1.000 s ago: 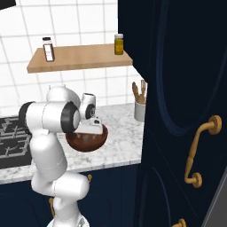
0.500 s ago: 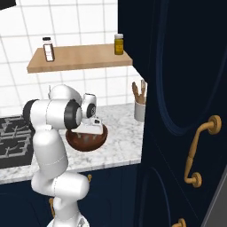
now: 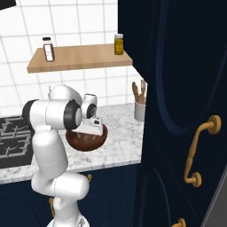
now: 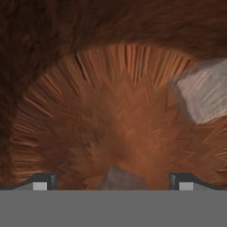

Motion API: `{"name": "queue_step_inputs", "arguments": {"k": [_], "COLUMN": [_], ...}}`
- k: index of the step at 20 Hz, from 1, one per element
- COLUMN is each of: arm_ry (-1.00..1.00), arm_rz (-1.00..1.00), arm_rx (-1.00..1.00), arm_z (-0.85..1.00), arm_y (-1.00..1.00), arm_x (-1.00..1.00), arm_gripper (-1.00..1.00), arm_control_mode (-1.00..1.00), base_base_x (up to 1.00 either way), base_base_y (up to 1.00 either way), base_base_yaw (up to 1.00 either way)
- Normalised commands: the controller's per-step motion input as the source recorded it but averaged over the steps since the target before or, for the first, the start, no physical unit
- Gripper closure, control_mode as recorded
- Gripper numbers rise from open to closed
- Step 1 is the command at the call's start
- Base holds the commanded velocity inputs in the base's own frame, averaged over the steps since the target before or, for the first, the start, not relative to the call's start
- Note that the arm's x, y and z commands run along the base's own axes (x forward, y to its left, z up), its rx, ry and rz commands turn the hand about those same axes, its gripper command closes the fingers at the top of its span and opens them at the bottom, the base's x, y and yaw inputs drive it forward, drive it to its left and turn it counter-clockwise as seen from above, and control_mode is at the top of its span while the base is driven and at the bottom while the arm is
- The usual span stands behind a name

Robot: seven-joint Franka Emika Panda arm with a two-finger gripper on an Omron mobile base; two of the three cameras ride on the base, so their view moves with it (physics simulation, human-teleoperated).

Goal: Grab a lemon wedge from the fridge and one ice cube from the ice bowl, and put them in the glass of lemonade.

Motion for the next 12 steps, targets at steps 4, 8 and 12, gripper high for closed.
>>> {"name": "queue_step_inputs", "arguments": {"k": [4, 8, 12], "arm_ry": [-0.04, -0.07, -0.06], "arm_rz": [-0.13, -0.06, 0.00], "arm_rx": [0.00, 0.00, 0.00], "arm_z": [0.00, 0.00, -0.04], "arm_y": [0.00, 0.00, 0.22], "arm_x": [-0.24, -0.09, 0.00], "arm_gripper": [-1.00, -1.00, -1.00], "arm_control_mode": [-1.00, -1.00, -1.00], "base_base_x": [0.00, 0.00, 0.00], "base_base_y": [0.00, 0.00, 0.00], "base_base_yaw": [0.00, 0.00, 0.00]}}
